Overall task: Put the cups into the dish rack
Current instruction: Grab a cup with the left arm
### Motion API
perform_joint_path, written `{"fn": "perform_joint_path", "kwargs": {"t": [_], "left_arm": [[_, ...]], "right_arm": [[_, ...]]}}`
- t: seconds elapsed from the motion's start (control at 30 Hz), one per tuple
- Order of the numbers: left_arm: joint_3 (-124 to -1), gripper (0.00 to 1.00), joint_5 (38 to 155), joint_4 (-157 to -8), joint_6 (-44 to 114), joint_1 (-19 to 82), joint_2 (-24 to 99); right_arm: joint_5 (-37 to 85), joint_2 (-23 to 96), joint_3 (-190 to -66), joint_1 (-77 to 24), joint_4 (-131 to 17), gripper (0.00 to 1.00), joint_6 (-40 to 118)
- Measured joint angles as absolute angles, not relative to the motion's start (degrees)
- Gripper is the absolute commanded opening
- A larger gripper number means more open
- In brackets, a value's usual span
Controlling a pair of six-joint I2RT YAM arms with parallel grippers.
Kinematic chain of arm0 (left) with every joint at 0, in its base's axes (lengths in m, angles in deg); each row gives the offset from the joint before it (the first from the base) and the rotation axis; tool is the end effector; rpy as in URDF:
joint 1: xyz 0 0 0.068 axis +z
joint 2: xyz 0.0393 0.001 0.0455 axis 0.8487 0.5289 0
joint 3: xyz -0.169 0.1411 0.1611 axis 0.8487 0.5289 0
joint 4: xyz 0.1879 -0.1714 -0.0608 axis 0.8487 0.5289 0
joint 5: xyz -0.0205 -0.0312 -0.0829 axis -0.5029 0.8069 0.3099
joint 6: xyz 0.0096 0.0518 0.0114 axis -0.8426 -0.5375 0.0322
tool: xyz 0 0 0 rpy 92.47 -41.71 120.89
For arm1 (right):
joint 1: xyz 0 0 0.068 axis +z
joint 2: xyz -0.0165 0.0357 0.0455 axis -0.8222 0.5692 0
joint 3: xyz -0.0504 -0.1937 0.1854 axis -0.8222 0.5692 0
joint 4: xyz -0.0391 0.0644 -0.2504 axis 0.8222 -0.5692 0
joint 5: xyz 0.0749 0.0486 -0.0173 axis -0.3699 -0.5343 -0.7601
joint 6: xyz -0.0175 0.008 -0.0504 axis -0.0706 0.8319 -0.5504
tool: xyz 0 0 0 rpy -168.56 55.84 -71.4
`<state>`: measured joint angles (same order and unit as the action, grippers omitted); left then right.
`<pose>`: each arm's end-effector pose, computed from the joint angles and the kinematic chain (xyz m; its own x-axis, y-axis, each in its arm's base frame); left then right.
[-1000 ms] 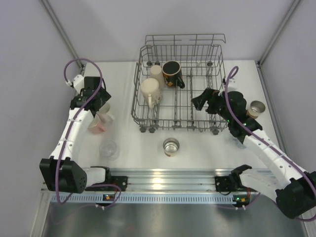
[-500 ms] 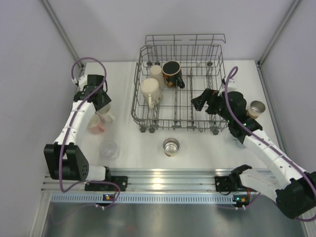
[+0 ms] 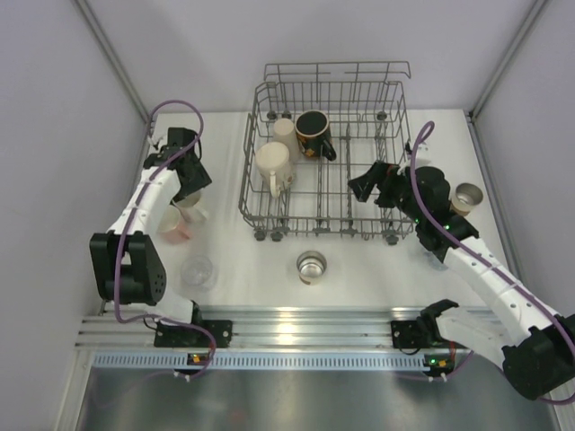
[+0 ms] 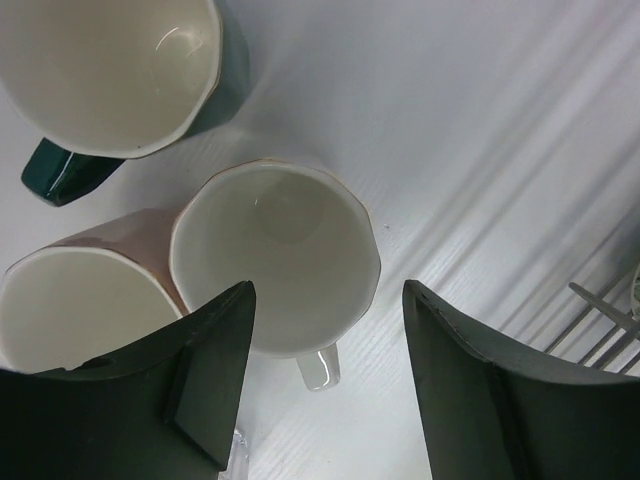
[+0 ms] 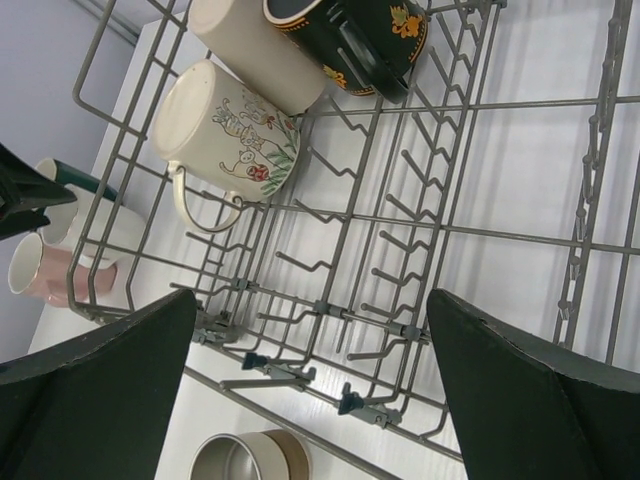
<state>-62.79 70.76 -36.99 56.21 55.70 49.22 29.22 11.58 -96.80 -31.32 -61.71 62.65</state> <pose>0.3158 -0.0025 0.2844 -0.6457 -0.4873 -0.5879 -0.5545 0.8285 -0.0776 0.2094 0.0951 0.3105 -0.4589 0.3513 -0.8161 -0.2518 0.8294 0.4986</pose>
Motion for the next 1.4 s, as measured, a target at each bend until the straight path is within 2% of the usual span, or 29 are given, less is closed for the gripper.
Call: {"fn": "perform_joint_path", "kwargs": {"t": [0.2,0.37,0.57,0.67,0.7,0.77,0.83,0.9,1.4], "left_arm": [[-65.5,0.63,70.9,-37.0,56.2,55.7,55.3],[-66.9,0.54,70.9,-37.0,56.6,55.7,57.9],[-67.4,0.51,70.9,-37.1,56.7,55.7,60.0],[-67.4,0.42,71.0,-37.2,56.8,55.7,61.2],[-67.5,0.32,71.1,-37.2,56.9,55.7,61.7],[-67.9,0.22,71.2,-37.3,57.2,55.7,62.3],[-68.1,0.07,71.6,-37.3,57.9,55.7,62.8],[-68.7,0.00,71.9,-37.1,57.7,55.7,63.0],[-75.1,0.00,76.5,-36.8,58.0,55.7,63.8]], "right_arm": [[29.3,11.6,-96.8,-31.3,-61.8,1.00,62.5],[29.3,11.6,-96.8,-31.3,-61.8,0.99,62.5],[29.3,11.4,-96.4,-31.3,-61.9,0.99,62.3],[29.3,11.2,-96.4,-31.3,-61.8,0.99,62.2],[29.3,11.2,-96.4,-31.3,-61.8,0.99,62.2],[29.3,11.2,-96.4,-31.3,-61.8,0.99,62.2],[29.3,11.2,-96.4,-31.3,-61.9,0.99,62.2],[29.3,11.2,-96.4,-31.3,-61.8,0.99,62.2],[28.9,11.2,-96.4,-31.3,-61.8,0.99,62.0]]}}
